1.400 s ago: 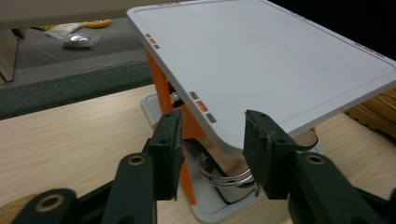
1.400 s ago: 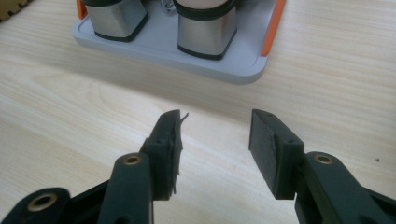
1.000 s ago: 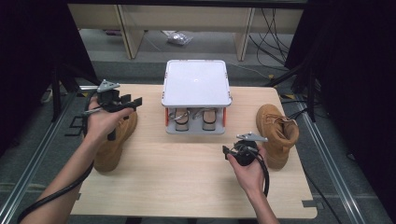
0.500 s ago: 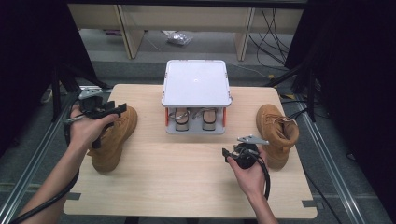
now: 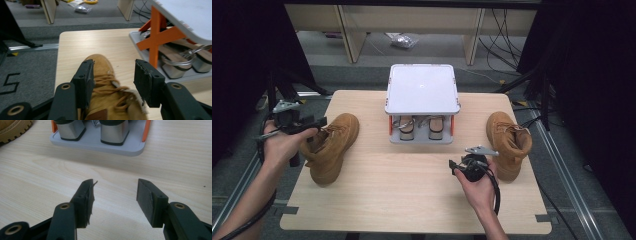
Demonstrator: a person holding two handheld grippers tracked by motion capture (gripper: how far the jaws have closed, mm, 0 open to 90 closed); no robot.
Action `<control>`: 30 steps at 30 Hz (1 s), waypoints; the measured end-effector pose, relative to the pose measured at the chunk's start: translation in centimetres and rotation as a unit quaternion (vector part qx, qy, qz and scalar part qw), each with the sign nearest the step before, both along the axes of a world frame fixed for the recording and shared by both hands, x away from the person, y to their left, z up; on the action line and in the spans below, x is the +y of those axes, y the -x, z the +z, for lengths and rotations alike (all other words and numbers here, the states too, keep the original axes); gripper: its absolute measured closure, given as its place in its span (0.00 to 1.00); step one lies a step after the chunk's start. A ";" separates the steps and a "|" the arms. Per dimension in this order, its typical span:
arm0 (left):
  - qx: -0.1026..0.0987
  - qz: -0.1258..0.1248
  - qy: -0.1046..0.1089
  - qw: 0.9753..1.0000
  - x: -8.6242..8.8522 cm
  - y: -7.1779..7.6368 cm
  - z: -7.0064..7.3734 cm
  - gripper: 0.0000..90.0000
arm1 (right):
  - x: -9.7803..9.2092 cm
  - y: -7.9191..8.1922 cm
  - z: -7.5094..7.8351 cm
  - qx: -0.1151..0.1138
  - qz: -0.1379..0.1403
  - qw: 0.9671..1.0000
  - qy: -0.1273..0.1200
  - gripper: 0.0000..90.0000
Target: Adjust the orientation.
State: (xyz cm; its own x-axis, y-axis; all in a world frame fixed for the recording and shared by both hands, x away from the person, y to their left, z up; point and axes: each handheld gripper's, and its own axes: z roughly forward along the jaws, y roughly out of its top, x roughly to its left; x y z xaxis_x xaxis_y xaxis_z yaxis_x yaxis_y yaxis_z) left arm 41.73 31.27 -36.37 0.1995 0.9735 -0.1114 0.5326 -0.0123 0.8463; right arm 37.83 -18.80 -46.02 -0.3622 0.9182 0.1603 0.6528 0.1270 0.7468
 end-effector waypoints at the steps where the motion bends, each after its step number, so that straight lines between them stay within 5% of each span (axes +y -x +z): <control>1: 0.002 0.002 -0.001 1.000 0.2 0.1 -0.2 0.55 | 0.0 0.0 0.0 0.001 0.000 1.000 0.001 0.54; 5: 0.018 0.010 -0.017 1.000 1.1 0.5 -1.2 0.55 | 0.4 0.2 -0.1 0.019 -0.011 1.000 -0.013 0.54; 10: 0.036 0.016 -0.025 0.999 2.1 1.1 -2.4 0.55 | 0.4 0.1 -0.3 0.006 0.008 1.000 0.002 0.54; 12: 0.038 0.020 -0.009 0.999 2.4 1.4 -2.5 0.55 | 0.5 0.1 -0.4 0.004 0.010 1.000 -0.002 0.54; 14: 0.035 0.022 -0.015 0.999 2.6 1.6 -2.6 0.55 | 0.5 0.1 -0.4 0.013 0.006 1.000 -0.007 0.54; 17: 0.055 0.029 -0.011 0.998 3.0 1.5 -3.3 0.55 | 0.5 0.0 -0.5 0.013 0.009 1.000 -0.001 0.54; 18: 0.072 0.023 -0.026 0.997 3.3 1.5 -3.6 0.55 | 0.8 0.3 -0.3 0.030 -0.007 0.999 -0.014 0.54; 21: 0.085 0.023 -0.013 0.996 3.5 1.4 -4.5 0.55 | 0.5 0.1 -0.4 0.010 0.006 1.000 0.008 0.54; 23: 0.092 0.023 -0.010 0.995 3.5 1.4 -4.9 0.56 | 0.7 0.2 -0.5 0.024 0.000 1.000 -0.007 0.54; 30: 0.121 0.033 -0.001 0.992 3.7 0.7 -5.9 0.63 | 0.6 0.0 -0.7 0.020 0.014 1.000 0.001 0.53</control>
